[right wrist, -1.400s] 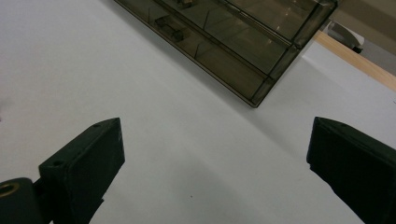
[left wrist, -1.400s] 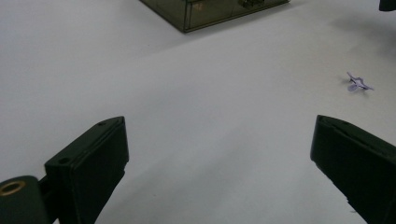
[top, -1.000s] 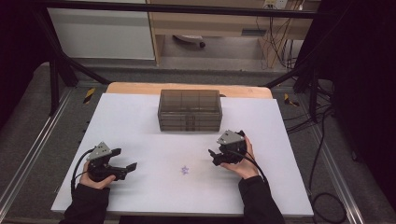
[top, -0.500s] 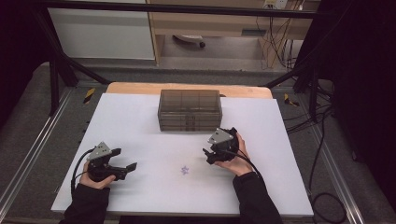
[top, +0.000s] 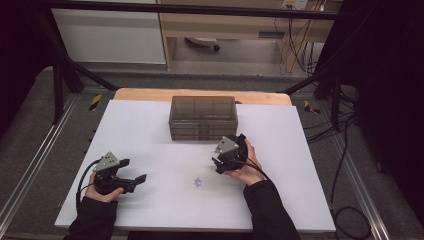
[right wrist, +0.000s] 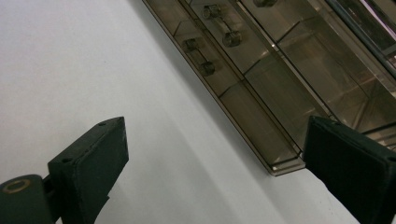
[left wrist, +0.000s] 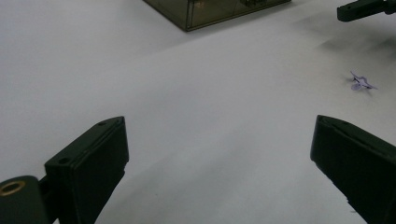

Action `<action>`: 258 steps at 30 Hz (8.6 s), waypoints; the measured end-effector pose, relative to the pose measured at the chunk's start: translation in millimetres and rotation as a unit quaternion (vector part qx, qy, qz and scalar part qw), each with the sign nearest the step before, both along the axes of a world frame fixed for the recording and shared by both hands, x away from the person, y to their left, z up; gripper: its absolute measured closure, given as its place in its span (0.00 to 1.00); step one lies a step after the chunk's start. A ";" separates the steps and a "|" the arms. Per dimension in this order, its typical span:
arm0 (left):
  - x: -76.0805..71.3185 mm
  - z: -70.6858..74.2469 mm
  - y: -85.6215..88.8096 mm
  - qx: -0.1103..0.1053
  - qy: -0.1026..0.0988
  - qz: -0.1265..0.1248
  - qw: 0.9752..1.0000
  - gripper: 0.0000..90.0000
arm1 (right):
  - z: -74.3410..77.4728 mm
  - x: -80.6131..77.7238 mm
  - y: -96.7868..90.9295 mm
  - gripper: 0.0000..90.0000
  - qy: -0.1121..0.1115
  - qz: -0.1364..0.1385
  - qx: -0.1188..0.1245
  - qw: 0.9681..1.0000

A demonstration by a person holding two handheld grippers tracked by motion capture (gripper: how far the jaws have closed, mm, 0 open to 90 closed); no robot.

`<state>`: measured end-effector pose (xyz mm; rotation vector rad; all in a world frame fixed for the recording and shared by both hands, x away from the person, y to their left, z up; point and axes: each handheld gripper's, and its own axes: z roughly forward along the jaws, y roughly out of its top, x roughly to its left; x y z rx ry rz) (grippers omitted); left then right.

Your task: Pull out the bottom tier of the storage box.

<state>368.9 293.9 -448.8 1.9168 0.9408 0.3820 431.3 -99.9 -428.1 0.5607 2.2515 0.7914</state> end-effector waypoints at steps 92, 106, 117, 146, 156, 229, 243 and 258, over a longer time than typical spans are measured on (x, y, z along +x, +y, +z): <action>0.5 -0.8 -0.8 0.003 0.000 0.000 1.000 0.04 | -46.3 15.4 56.2 0.53 -0.212 0.062 -0.216 0.951; 0.5 -0.8 -0.8 0.003 0.000 -0.001 1.000 0.04 | -56.8 16.8 62.2 0.63 -0.247 0.061 -0.244 0.936; 0.6 -0.9 -0.9 0.003 -0.001 -0.001 1.000 0.04 | -62.7 19.4 63.0 0.69 -0.263 0.058 -0.262 0.927; 0.7 -1.0 -1.1 0.003 -0.002 -0.002 1.000 0.04 | -70.5 20.4 68.9 0.84 -0.289 0.063 -0.307 0.905; 0.5 -0.9 -1.4 0.004 -0.002 -0.003 1.000 0.04 | -70.4 21.1 69.2 0.87 -0.283 0.061 -0.308 0.906; 0.6 -0.9 -1.4 0.005 -0.002 -0.003 1.000 0.04 | -65.7 18.1 62.5 0.76 -0.279 0.060 -0.302 0.910; 0.4 -0.8 -1.5 0.005 -0.002 -0.003 1.000 0.04 | -65.0 13.8 62.4 0.76 -0.278 0.063 -0.302 0.910; 0.3 -0.7 -1.5 0.005 -0.002 -0.002 1.000 0.04 | -65.1 7.9 61.0 0.76 -0.281 0.071 -0.299 0.909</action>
